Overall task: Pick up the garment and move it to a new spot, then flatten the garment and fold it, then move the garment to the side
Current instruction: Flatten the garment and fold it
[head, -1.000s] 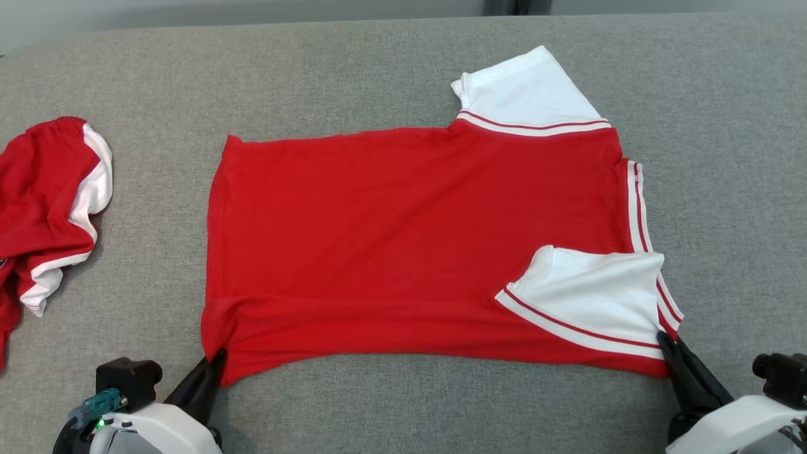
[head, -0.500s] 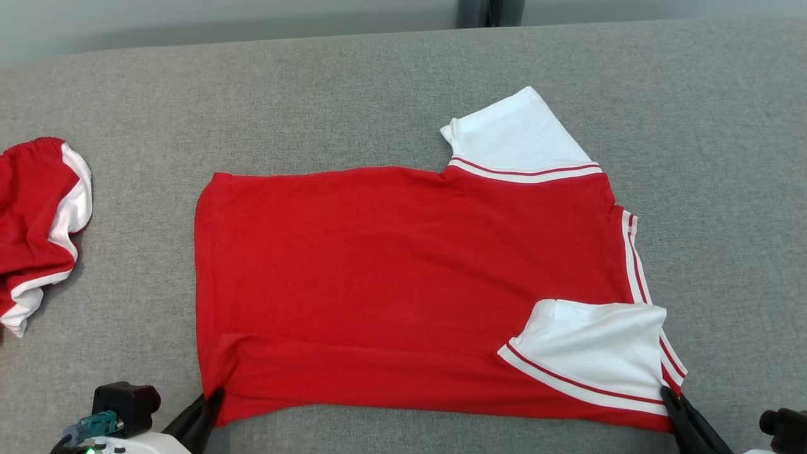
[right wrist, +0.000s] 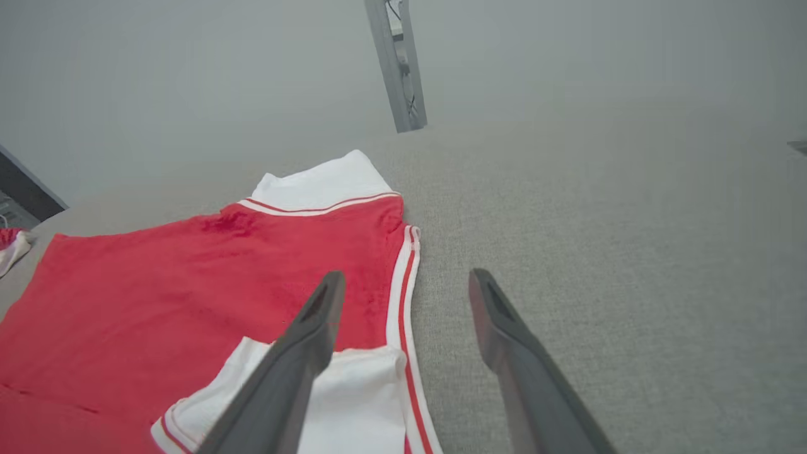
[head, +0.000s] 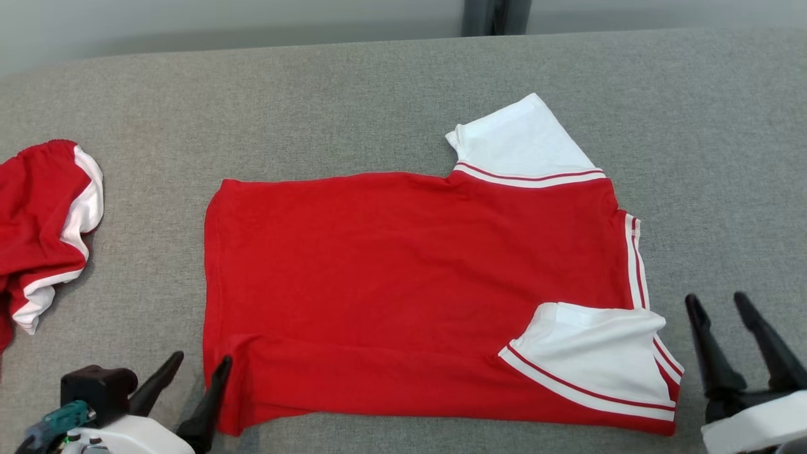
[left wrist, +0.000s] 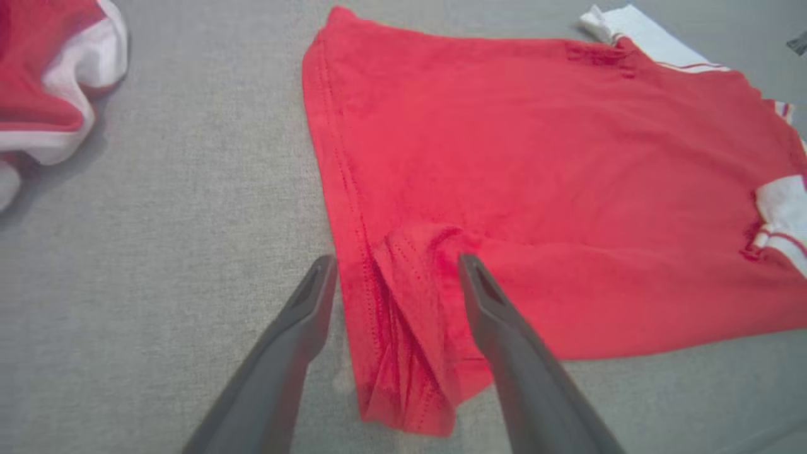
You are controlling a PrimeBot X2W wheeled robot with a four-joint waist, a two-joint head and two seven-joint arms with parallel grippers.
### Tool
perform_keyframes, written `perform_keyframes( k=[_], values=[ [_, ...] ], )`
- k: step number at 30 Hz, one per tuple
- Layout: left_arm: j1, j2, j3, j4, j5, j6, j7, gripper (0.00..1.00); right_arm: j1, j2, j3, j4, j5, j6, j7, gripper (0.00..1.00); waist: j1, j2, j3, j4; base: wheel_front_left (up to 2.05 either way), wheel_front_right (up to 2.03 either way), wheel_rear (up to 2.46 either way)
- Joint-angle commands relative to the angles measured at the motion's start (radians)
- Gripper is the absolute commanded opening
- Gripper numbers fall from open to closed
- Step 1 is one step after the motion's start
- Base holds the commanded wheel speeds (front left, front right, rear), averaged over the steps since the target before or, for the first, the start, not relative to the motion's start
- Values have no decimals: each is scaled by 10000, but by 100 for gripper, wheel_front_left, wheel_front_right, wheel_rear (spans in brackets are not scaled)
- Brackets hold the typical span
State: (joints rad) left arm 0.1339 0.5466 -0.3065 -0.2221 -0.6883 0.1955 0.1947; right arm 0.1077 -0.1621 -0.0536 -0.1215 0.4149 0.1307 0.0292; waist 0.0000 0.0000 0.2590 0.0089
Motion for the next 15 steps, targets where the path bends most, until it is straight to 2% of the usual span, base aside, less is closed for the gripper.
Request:
perform_keyframes(
  k=[1, 6, 15],
  values=[
    [-114, -24, 113, -95, -37, 81, -117, 100, -168, -10, -45, -136, -106, 1, -150, 100, 0, 0, -26, 31, 0, 0, 0],
    [-662, -483, 654, -579, 360, 468, -1342, 100, -767, 137, -98, -663, -706, 1, -503, 100, 0, 0, -111, 127, 0, 0, 0],
    [-1683, -1030, 237, 181, 1071, 665, -2021, 100, -1211, 354, 247, -637, -887, 1, -313, 100, 0, 0, -76, 60, 0, 0, 0]
  ],
)
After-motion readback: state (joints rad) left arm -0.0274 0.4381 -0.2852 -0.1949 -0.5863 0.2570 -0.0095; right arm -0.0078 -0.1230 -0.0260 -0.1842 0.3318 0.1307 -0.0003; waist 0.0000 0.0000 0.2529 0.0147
